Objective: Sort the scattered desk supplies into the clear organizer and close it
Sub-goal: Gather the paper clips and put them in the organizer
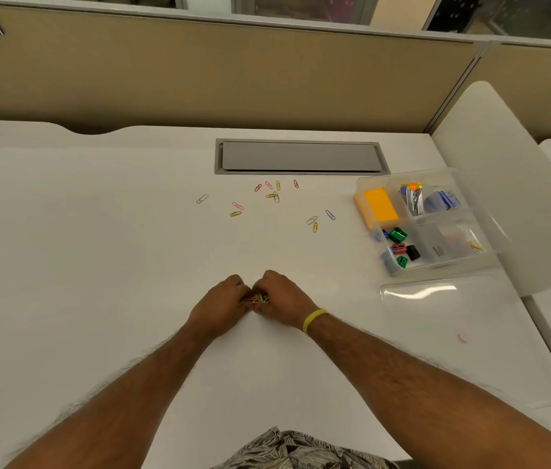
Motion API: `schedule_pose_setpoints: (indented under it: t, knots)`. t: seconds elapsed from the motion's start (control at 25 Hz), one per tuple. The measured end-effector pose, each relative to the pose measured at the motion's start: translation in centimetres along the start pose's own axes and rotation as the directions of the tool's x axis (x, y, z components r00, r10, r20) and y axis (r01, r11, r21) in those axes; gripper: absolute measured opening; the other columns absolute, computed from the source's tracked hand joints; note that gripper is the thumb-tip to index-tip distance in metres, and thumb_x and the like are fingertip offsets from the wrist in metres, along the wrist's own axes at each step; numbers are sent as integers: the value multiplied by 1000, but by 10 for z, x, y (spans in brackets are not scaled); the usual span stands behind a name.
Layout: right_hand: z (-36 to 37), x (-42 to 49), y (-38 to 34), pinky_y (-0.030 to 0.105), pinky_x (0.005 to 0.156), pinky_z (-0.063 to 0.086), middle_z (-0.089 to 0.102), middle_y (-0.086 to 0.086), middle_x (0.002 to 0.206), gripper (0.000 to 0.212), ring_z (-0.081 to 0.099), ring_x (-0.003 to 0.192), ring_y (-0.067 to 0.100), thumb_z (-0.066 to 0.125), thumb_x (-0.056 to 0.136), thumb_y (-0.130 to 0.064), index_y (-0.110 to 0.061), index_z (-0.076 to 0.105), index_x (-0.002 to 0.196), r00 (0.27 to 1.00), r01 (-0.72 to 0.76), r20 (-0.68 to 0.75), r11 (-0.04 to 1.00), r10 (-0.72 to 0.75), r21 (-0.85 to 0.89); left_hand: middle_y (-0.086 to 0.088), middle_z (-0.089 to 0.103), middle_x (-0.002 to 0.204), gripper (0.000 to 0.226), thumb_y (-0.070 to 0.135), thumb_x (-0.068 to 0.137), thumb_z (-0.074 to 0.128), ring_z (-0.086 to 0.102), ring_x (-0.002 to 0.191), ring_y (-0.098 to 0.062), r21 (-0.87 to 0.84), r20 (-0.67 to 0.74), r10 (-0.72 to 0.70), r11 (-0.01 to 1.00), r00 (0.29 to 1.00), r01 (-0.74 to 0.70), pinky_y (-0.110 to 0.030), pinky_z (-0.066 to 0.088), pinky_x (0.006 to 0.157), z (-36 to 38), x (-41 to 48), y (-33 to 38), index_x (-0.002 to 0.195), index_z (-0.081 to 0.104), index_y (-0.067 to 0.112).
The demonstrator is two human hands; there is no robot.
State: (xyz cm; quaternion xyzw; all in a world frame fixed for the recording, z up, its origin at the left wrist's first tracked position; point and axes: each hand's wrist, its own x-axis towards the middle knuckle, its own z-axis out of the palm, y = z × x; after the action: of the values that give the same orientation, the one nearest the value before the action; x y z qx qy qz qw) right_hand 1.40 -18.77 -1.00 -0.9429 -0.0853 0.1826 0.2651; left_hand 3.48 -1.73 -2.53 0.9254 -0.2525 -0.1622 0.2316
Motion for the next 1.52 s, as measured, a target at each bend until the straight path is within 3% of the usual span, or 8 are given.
schedule_pose_setpoints:
  t: [0.4, 0.68, 0.76, 0.84, 0.92, 1.08, 1.52]
  knots:
    - [-1, -1, 5, 36, 75, 52, 70, 6, 90, 16, 63, 82, 20, 67, 87, -23, -11, 75, 94, 996, -13, -87, 994, 22, 110, 1, 57, 86, 20, 33, 92, 60, 54, 78, -14, -88, 14, -32, 996, 999, 33, -28, 45, 71, -2, 6, 0, 89, 69, 15]
    - [2, -8, 10, 16, 70, 53, 73, -4, 79, 10, 64, 72, 3, 75, 79, -18, -14, 78, 87, 971, -70, -168, 878, 168, 474, 5, 54, 60, 20, 23, 88, 65, 44, 57, -9, -301, -7, -73, 951, 997, 67, -22, 34, 56, -9, 5, 5, 70, 67, 15]
    - [-2, -11, 12, 18, 72, 56, 74, -5, 79, 10, 67, 73, 4, 75, 78, -16, -14, 78, 87, 969, -60, -166, 827, 182, 558, 7, 53, 54, 24, 21, 86, 67, 42, 52, -6, -391, -3, -74, 918, 997, 67, -20, 33, 51, -13, 5, 9, 62, 65, 21]
    - [-6, -14, 15, 29, 76, 60, 75, 3, 82, 11, 72, 76, 14, 75, 79, -13, -11, 77, 89, 970, -51, -147, 753, 194, 656, 9, 63, 58, 20, 20, 85, 67, 52, 54, -4, -435, 4, -88, 897, 996, 81, -21, 41, 53, -17, 5, 13, 68, 71, 28]
    - [-9, -18, 17, 35, 78, 61, 75, 10, 85, 12, 73, 79, 22, 73, 82, -8, -6, 76, 93, 970, -38, -134, 676, 201, 736, 6, 68, 62, 12, 22, 86, 68, 59, 57, -5, -462, 6, -104, 882, 995, 95, -24, 48, 56, -19, 6, 19, 77, 75, 24]
    - [-15, -32, 26, 33, 78, 60, 74, 14, 89, 13, 73, 83, 24, 72, 83, -5, -3, 75, 95, 964, -15, -144, 585, 225, 811, 5, 68, 60, 11, 27, 86, 70, 61, 54, -3, -492, 5, -111, 865, 994, 99, -16, 48, 54, -17, 11, 37, 83, 76, 18]
    - [-54, -84, 85, 38, 81, 60, 74, 13, 87, 12, 73, 82, 27, 74, 82, -9, -8, 74, 94, 873, 46, -277, 497, 402, 866, 2, 71, 70, 16, 28, 88, 68, 68, 63, -12, -408, 47, 36, 913, 998, -14, -30, 59, 66, 0, 64, 124, 87, 76, 15]
